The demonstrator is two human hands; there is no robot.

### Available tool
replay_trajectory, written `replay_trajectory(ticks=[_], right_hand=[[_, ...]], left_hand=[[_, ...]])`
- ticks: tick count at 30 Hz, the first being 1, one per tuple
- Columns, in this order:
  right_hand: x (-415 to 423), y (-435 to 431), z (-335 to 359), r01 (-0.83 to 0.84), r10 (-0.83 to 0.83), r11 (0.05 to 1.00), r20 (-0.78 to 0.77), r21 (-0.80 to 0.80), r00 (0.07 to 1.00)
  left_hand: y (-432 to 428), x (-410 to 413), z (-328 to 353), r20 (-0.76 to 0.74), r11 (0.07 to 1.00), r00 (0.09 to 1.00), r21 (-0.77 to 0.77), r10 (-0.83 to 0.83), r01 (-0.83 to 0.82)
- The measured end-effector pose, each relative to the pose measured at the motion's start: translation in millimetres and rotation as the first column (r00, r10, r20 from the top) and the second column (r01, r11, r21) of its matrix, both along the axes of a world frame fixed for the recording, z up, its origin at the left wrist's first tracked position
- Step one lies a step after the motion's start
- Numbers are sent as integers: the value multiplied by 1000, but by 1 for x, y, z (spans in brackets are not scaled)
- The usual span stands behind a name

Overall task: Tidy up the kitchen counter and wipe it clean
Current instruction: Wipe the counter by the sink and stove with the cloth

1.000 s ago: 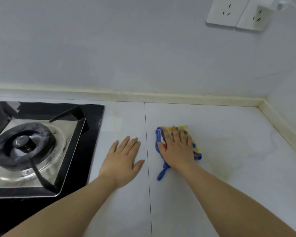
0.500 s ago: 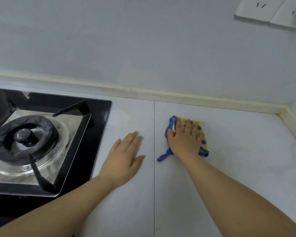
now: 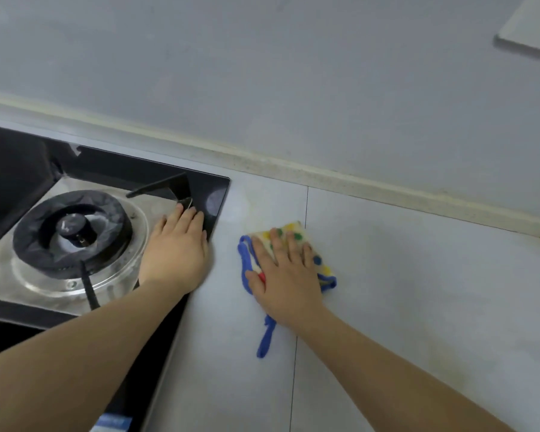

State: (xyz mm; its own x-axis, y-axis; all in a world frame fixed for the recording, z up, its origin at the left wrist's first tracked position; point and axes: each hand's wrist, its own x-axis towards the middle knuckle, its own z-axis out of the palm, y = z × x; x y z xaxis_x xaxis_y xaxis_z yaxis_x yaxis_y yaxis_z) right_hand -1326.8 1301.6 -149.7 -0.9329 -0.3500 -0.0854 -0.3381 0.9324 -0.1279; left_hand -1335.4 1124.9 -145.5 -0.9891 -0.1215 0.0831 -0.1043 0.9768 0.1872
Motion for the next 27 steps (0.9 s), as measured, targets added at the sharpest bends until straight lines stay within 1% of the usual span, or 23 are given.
replay_trajectory(ticks=[1, 2, 3, 4, 7, 9, 11, 14, 16, 17, 22, 25, 27], right_hand=[[3, -1, -2, -80, 80, 997, -14, 11, 997], [-1, 0, 0, -129, 128, 991, 23, 35, 991], [-8, 2, -1, -142, 139, 989, 62, 51, 988], [-18, 1, -2, -126, 121, 990, 88, 63, 989], [-54, -6, 2, 7, -9, 999, 47, 43, 999], [-76, -17, 4, 67, -68, 997, 40, 36, 997], [-94, -26, 3, 116, -118, 993, 55, 35, 992], [-114, -37, 4, 194, -194, 981, 75, 7, 978], [-114, -44, 5, 237, -234, 971, 107, -15, 966], [-107, -50, 5, 233, -229, 972, 118, -18, 966], [-40, -60, 2, 58, -55, 998, 69, -36, 996], [-40, -52, 0, 12, -11, 1000, 43, -23, 999], [-56, -46, 0, 30, -29, 999, 32, -19, 999]], left_hand=[[-1, -1, -1, 1, 1000, 1000, -1, 8, -8], [-1, -1, 0, 4, 1000, 1000, -9, 7, -7], [0, 0, 0, 12, 1000, 1000, -18, 3, -3], [-2, 0, 0, 26, 999, 1000, -32, -1, 2], [1, 0, 0, -4, 1000, 1000, -26, -3, 3], [-1, -1, 0, -25, 999, 1000, -31, 20, -20], [-1, -1, 0, -45, 999, 999, -35, 26, -28], [-2, -2, 0, -36, 999, 999, -37, 22, -23], [-2, -2, -3, -42, 999, 999, -35, 21, -23], [-3, -2, -4, -38, 999, 999, -30, 26, -27], [1, -1, -2, -38, 999, 998, 1, 53, -53], [2, -1, -3, -46, 998, 997, 6, 61, -61], [0, -1, -4, -60, 998, 997, -7, 54, -54]])
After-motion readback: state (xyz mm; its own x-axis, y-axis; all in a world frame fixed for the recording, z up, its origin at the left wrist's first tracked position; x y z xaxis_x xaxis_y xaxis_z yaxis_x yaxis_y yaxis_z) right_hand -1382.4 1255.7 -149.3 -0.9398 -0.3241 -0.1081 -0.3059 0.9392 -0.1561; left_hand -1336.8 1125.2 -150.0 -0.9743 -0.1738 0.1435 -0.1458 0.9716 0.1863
